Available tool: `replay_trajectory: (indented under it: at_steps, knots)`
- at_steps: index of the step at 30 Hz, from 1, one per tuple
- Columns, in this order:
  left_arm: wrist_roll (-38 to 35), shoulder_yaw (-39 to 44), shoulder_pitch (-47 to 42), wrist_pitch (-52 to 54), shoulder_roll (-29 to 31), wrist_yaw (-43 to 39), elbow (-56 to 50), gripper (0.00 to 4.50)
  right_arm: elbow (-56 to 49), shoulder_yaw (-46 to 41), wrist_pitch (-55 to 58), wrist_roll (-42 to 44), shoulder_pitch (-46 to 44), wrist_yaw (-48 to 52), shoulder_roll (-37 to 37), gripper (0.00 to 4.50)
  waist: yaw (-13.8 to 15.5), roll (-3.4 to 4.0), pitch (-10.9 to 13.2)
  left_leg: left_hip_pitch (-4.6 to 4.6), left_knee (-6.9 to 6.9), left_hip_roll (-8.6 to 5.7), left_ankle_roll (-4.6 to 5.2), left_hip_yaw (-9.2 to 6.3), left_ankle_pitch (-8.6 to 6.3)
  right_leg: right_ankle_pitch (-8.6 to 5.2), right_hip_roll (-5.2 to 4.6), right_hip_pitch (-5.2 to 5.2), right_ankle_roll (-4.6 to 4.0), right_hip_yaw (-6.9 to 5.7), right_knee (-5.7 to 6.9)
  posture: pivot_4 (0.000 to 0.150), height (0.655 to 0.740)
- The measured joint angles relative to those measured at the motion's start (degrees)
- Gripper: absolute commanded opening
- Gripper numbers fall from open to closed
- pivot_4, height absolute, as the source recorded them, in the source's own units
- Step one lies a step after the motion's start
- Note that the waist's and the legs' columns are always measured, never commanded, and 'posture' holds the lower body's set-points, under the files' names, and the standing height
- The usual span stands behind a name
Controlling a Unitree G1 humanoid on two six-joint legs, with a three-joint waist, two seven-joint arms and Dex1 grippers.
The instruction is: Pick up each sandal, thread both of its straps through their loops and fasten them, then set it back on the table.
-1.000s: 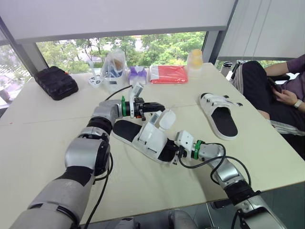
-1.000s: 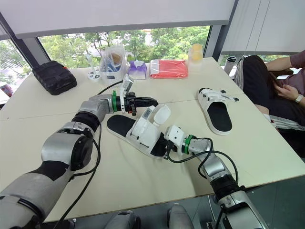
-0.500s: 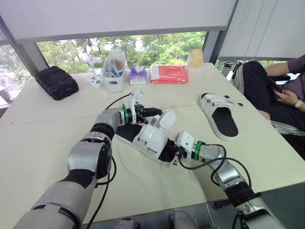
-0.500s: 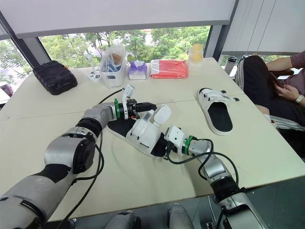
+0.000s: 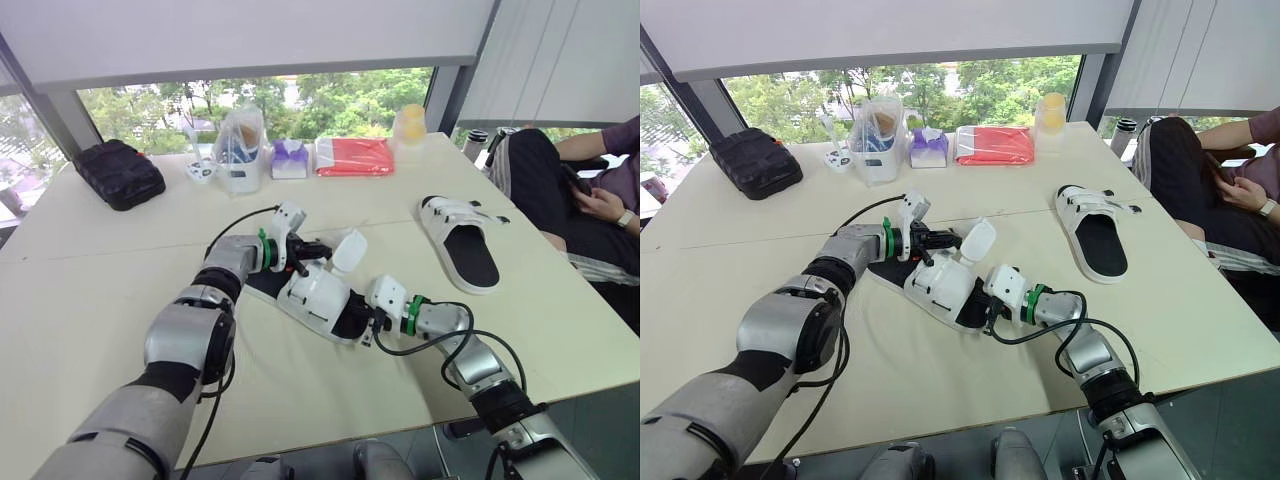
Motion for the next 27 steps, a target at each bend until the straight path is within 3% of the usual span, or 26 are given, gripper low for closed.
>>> replay_trajectory:
  at_steps: [3, 8, 15, 19, 21, 27]
  knots:
    - [-0.6, 1.1, 0.0, -0.1, 0.4, 1.2, 0.0, 2.48, 0.0, 0.0, 0.0, 0.0, 0.0, 0.0, 0.1, 0.00, -0.1, 0.00, 0.0, 0.00, 0.00, 0.01, 0.00, 0.00, 0.00, 0.00, 0.00, -0.01, 0.00, 0.00, 0.00, 0.150, 0.7400]
    - [-2.7, 4.0, -0.6, 1.0, 3.4, -0.3, 0.0, 2.48, -1.8, -0.4, 1.1, -0.1, 0.6, -0.5, 0.0, 0.00, -0.1, 0.00, 0.0, -0.09, 0.00, 0.01, 0.00, 0.00, 0.00, 0.00, 0.00, -0.11, 0.00, 0.00, 0.02, 0.150, 0.7400]
    - [-4.6, 4.6, 2.0, 5.0, 12.0, -12.8, -7.5, 2.48, -9.9, -1.5, 6.8, -0.5, 3.9, -2.8, -0.9, 0.00, 0.1, 0.03, 0.0, -0.24, -0.02, -0.06, 0.03, 0.02, -0.03, 0.00, -0.07, -0.23, -0.01, 0.02, -0.01, 0.150, 0.7400]
    - [-6.2, 2.1, 11.5, 11.4, 13.6, -19.6, -18.7, 2.48, -12.6, -1.4, 9.5, -0.8, 4.6, -3.5, -1.1, 0.00, 0.0, 0.06, 0.1, -0.28, -0.02, -0.05, 0.03, 0.02, -0.04, 0.00, -0.06, -0.29, -0.01, 0.04, 0.01, 0.150, 0.7400]
    - [-8.2, -0.7, 19.1, 16.9, 14.1, -22.8, -30.6, 2.48, -13.8, -1.1, 9.9, -1.6, 4.7, -3.3, -2.0, 0.00, 0.0, 0.13, 0.2, -0.30, -0.02, -0.03, 0.04, 0.03, -0.04, 0.00, -0.07, -0.30, -0.01, 0.07, 0.02, 0.150, 0.7400]
    - [-12.6, -5.1, 30.5, 27.8, 15.3, -23.0, -52.7, 2.48, -15.6, -1.3, 10.7, -2.3, 4.8, -2.8, -4.0, 0.00, 0.6, 0.13, 0.2, -0.29, -0.02, -0.02, 0.02, 0.01, -0.04, 0.00, -0.08, -0.30, -0.02, 0.07, 0.01, 0.150, 0.7400]
